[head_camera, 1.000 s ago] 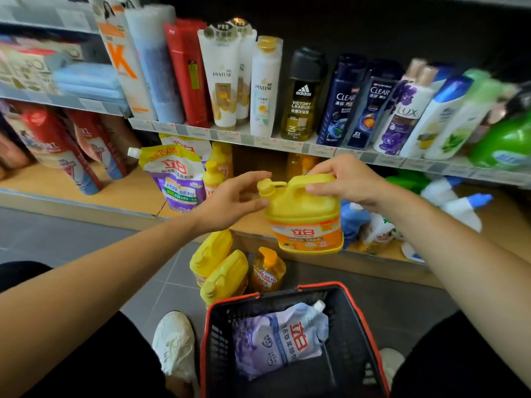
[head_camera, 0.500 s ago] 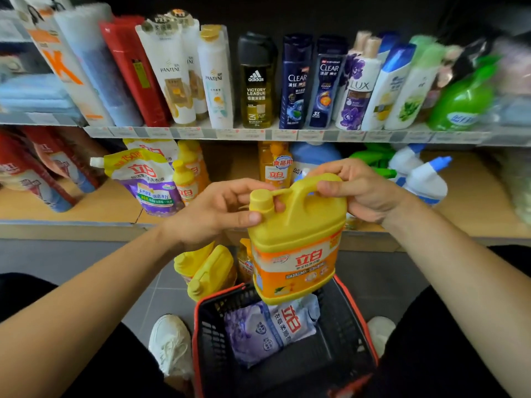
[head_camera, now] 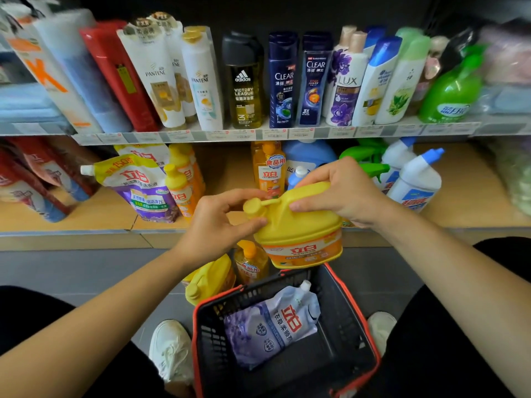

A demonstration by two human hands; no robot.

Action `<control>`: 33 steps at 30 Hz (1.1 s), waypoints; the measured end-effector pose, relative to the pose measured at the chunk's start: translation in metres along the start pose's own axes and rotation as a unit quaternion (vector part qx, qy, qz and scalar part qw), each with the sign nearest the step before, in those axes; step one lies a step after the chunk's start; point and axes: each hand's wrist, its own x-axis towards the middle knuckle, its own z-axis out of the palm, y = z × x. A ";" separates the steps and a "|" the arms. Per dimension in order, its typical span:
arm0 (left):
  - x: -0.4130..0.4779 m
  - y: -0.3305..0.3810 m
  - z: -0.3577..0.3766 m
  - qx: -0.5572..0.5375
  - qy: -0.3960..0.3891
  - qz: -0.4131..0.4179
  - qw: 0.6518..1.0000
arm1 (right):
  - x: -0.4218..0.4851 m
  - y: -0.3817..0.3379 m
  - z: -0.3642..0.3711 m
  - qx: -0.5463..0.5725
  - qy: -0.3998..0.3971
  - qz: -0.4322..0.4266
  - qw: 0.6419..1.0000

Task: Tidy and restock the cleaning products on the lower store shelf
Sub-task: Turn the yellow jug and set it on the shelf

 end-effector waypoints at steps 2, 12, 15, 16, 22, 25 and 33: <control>-0.001 -0.003 0.005 0.089 0.022 0.041 0.995 | 0.000 0.002 0.003 -0.015 0.013 -0.009 1.000; 0.008 -0.005 0.002 0.012 -0.063 -0.022 0.998 | -0.002 0.005 0.010 0.011 0.013 0.003 1.000; 0.011 -0.001 -0.005 -0.110 -0.137 -0.062 0.982 | -0.001 0.004 0.006 0.057 -0.012 0.016 0.998; 0.012 0.001 -0.007 -0.140 -0.155 -0.074 0.975 | 0.000 0.005 0.005 0.073 -0.018 0.024 0.997; 0.008 0.011 -0.007 -0.180 -0.124 -0.110 0.970 | -0.001 0.003 0.010 0.087 -0.056 0.030 0.994; 0.003 0.013 0.002 -0.132 -0.054 -0.082 0.986 | -0.003 0.001 0.016 0.081 -0.059 0.019 0.995; -0.001 0.008 0.001 -0.064 -0.033 -0.060 0.996 | -0.003 0.002 0.023 0.051 -0.068 0.026 0.996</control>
